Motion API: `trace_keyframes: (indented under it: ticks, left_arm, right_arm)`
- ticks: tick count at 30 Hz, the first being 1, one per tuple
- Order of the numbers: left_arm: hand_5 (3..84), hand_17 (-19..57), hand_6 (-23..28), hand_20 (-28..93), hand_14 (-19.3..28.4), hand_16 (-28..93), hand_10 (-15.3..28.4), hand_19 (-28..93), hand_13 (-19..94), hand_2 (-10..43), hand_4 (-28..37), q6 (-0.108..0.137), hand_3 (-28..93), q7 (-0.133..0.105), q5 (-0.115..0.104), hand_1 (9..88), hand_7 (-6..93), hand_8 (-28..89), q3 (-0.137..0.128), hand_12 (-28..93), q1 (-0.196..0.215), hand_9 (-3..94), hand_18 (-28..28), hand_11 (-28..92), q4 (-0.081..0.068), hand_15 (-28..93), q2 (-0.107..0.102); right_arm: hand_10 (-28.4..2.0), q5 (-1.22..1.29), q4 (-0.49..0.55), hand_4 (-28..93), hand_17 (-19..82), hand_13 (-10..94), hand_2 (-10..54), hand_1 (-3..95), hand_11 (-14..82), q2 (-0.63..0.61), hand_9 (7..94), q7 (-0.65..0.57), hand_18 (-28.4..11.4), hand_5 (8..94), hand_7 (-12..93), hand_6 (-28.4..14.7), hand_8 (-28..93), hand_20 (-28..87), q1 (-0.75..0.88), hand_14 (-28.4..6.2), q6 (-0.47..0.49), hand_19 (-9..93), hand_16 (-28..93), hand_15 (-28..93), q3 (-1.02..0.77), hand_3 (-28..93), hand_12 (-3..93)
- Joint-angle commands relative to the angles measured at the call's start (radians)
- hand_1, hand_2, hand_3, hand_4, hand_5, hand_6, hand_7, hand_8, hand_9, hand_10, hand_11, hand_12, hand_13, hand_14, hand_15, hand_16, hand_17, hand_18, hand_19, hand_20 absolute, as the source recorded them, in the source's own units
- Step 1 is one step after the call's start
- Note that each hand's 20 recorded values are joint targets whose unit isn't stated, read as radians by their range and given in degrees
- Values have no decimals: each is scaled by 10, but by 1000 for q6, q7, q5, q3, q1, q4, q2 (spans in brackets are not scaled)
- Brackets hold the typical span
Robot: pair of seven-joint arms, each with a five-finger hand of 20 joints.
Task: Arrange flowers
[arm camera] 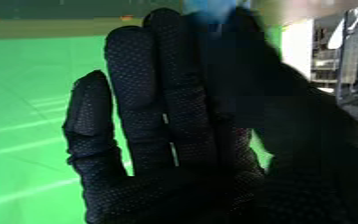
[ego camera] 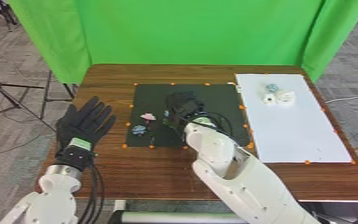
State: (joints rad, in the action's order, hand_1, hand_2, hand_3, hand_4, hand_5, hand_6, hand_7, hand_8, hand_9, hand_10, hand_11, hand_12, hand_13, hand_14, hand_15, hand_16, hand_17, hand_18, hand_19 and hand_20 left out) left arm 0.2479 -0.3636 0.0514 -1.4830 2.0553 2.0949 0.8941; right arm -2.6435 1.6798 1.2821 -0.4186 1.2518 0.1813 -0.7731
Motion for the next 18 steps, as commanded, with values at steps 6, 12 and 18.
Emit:
trace_keyframes:
  ticks: [6,12,18]
  left_arm:
    - [442,-40,61,126,155,-76,140,424,295,181,-283,-9,723,35,4,269,210,-115,-9,117,5,424,153,248,-7,468,8]
    - [441,-40,61,125,154,-77,140,423,294,180,-283,-3,723,-12,-31,269,210,-115,-14,117,21,423,153,248,15,467,-3]
    - [438,-41,62,123,155,-76,138,421,288,175,-283,-31,721,-67,-23,267,208,-112,-39,119,-49,415,153,249,4,464,-33]
  right_arm:
    - [-112,12,50,-283,272,588,-95,491,227,-17,735,-11,-236,676,259,-10,-135,376,54,-124,43,785,291,547,-19,760,372]
    - [-138,55,75,-283,269,570,-95,450,288,-43,699,-54,-237,663,243,-20,-135,370,29,-136,34,785,258,570,-54,795,303]
    - [-159,88,81,-283,263,542,-95,432,271,-90,662,-79,-241,641,234,-27,-135,367,-74,-147,-52,784,246,572,-71,807,226]
